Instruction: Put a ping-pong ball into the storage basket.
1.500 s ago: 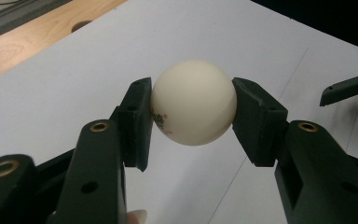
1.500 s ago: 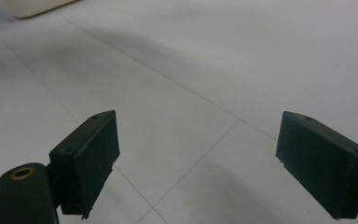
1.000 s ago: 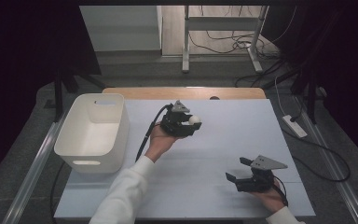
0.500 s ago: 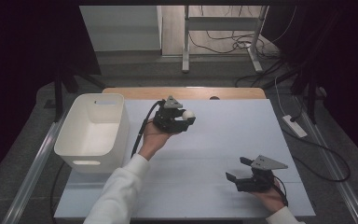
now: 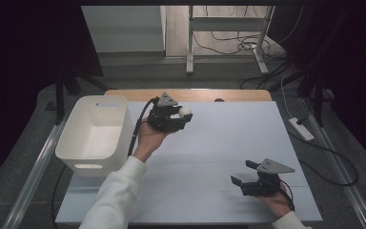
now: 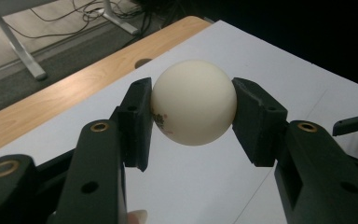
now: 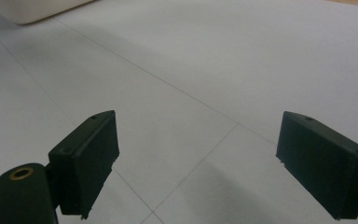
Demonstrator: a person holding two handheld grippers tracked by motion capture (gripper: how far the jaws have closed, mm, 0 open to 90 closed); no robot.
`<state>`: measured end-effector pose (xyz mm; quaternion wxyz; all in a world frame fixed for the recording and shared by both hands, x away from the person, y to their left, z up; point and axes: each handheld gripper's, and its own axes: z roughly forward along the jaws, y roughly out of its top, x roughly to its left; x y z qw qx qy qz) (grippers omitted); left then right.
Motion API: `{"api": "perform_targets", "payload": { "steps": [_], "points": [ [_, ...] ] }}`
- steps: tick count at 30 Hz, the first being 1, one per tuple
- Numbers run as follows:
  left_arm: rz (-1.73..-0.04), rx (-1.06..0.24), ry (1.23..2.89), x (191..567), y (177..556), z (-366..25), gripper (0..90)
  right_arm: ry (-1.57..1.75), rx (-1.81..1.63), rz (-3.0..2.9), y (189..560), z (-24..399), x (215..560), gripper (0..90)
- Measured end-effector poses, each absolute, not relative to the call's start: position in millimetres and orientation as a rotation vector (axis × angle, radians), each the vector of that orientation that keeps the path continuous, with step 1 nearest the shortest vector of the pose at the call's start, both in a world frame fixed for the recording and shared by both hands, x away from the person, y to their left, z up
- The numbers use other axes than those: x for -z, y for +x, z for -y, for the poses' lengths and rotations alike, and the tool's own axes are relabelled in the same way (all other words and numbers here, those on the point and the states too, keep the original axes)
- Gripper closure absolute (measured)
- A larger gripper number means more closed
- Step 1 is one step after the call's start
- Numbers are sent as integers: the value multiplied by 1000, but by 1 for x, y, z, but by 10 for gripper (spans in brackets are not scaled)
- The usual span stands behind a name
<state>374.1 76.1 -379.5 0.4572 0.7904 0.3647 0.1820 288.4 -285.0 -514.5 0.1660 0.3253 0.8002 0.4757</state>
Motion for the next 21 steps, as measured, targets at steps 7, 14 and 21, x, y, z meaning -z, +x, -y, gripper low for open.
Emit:
{"api": "perform_targets", "payload": {
  "steps": [7, 14, 21],
  "points": [
    [-913, -478, 1932, 371, 370, -87, 507, 928, -1356, -2278, 288, 285, 515, 126],
    [-929, -496, 1922, 367, 368, -96, 507, 930, -1355, -2276, 288, 285, 514, 126],
    [-956, -515, 1906, 363, 364, -109, 507, 928, -1356, -2275, 288, 285, 514, 126]
  ]
}}
